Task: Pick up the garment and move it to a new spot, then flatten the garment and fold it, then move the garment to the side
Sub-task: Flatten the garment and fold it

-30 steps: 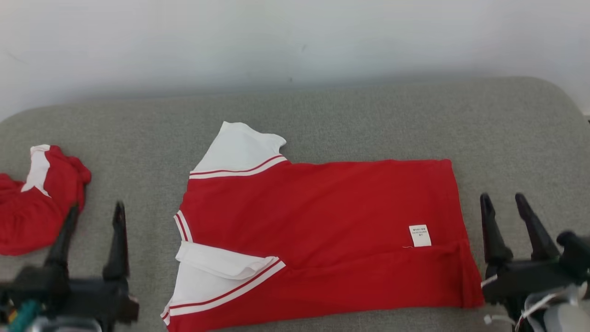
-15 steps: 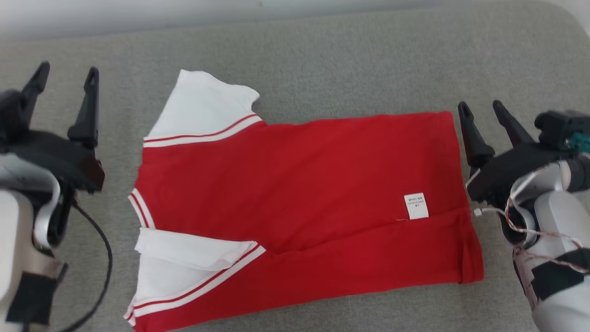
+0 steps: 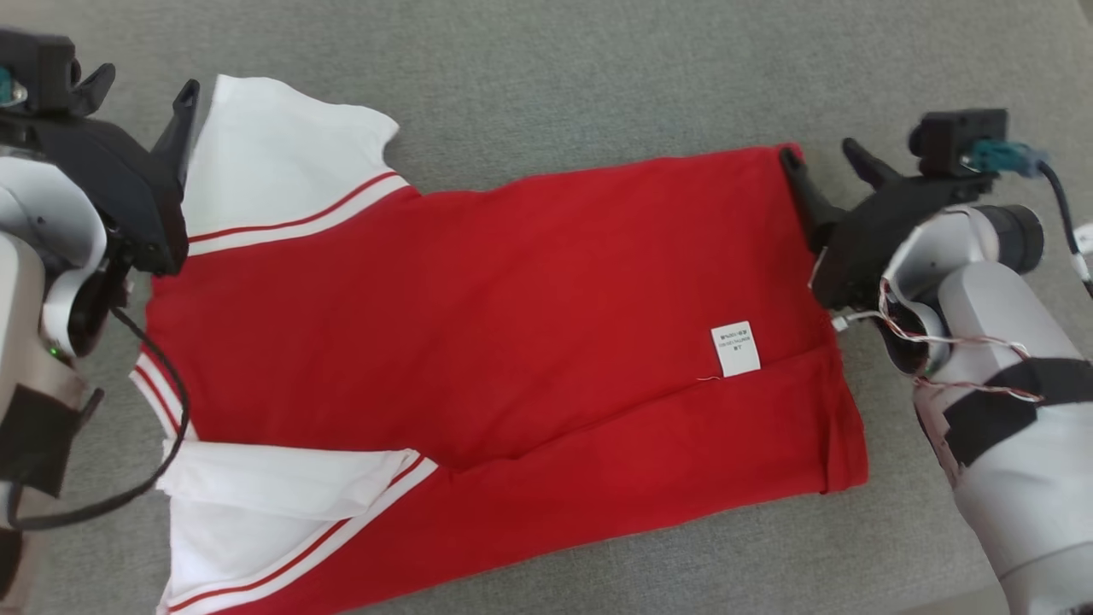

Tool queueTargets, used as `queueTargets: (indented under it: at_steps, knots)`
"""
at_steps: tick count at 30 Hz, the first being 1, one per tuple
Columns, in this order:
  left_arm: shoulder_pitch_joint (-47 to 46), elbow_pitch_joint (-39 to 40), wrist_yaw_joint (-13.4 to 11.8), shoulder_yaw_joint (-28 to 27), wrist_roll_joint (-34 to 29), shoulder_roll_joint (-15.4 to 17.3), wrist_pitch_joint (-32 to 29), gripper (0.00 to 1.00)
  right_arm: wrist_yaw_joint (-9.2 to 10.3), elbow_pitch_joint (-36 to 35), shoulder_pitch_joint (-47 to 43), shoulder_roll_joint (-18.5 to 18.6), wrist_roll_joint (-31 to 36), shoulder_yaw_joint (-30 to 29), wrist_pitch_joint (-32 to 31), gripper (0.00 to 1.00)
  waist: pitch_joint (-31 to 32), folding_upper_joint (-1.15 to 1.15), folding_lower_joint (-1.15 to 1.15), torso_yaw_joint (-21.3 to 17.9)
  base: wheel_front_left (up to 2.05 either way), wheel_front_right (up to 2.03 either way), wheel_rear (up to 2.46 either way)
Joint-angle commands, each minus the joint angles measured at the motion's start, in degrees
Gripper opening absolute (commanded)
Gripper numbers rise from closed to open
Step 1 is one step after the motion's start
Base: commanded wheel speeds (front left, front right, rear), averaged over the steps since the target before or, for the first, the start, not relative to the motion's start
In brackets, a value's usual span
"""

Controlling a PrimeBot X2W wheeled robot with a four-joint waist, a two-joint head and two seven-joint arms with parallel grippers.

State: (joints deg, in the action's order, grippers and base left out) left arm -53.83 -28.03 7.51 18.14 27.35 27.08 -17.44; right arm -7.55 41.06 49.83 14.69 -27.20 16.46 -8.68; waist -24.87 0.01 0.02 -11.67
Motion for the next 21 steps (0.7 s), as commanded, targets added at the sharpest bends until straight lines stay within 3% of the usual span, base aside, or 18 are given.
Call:
queueTargets:
  at_steps: [1, 8, 21]
  knots:
    - [-1.6, -1.4, -0.1, 1.1, 0.7, 0.6, -1.1, 1.0, 0.14, 1.0, 1.5, -0.6, -0.7, 0.9, -0.7, 1.0, -1.0, -0.01, -0.02, -1.1, 0.0, 0.0, 0.0]
    - [-7.6, -6.7, -0.1, 7.2, 3.0, 1.3, -5.9, 1.0, 0.14, 4.9, 6.1, -1.9, -3.0, 4.5, -3.1, 1.0, -2.5, -0.01, -0.02, -2.2, 0.0, 0.0, 0.0]
    - [-14.1, -15.5, -0.1, 12.9, 6.1, 0.5, -9.4, 1.0, 0.14, 9.6, 10.2, -3.6, -6.1, 9.2, -3.0, 1.0, -4.5, -0.01, -0.02, -3.3, 0.0, 0.0, 0.0]
